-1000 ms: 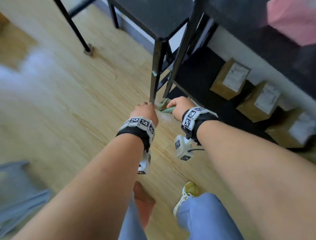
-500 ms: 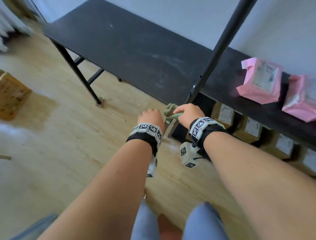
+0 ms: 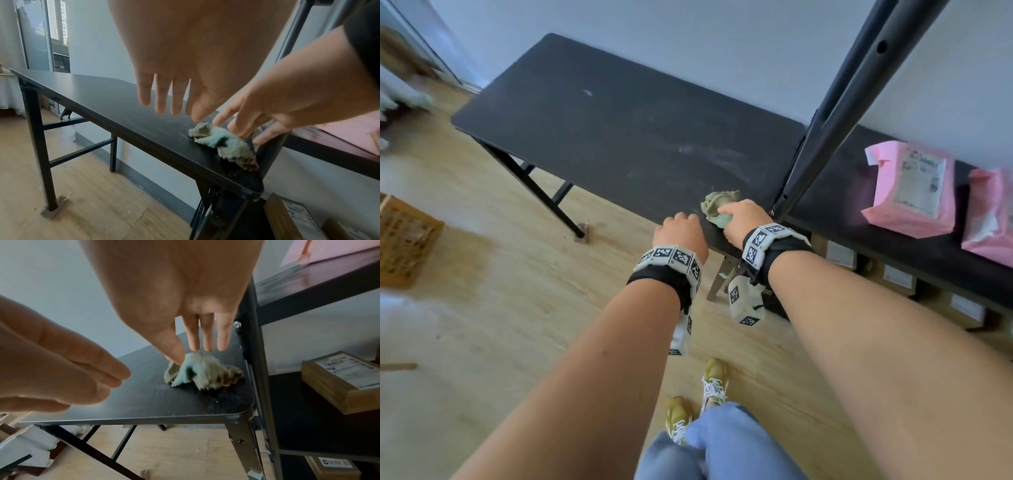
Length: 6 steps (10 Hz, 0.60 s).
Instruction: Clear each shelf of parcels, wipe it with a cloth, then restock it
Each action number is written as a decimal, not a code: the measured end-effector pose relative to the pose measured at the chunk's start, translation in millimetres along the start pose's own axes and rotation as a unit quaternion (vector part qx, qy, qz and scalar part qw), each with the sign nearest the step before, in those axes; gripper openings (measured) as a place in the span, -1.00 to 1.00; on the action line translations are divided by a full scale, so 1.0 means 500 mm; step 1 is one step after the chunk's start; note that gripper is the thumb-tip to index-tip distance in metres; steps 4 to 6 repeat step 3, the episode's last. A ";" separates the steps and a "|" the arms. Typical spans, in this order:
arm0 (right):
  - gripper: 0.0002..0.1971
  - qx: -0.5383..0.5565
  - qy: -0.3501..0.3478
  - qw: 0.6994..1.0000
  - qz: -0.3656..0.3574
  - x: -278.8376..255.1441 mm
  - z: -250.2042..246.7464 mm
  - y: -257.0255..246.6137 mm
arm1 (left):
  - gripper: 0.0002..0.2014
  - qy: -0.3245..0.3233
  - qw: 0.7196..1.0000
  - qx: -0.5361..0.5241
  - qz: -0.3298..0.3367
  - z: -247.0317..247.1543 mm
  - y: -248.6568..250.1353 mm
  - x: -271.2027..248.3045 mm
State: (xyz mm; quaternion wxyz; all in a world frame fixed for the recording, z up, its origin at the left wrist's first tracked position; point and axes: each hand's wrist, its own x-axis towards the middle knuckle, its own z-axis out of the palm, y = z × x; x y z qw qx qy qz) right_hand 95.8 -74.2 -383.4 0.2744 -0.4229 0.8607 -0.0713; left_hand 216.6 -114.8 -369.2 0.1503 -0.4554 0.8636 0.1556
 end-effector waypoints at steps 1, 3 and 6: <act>-0.48 -0.016 -0.042 0.999 0.011 0.014 -0.007 -0.001 | -0.59 -0.011 1.000 0.004 0.002 -0.010 0.002 0.018; -0.62 -0.016 -0.037 0.999 0.031 0.013 -0.031 0.010 | -0.61 -0.010 0.999 0.017 0.027 -0.026 0.004 0.043; -0.62 -0.016 -0.037 0.999 0.031 0.013 -0.031 0.010 | -0.61 -0.010 0.999 0.017 0.027 -0.026 0.004 0.043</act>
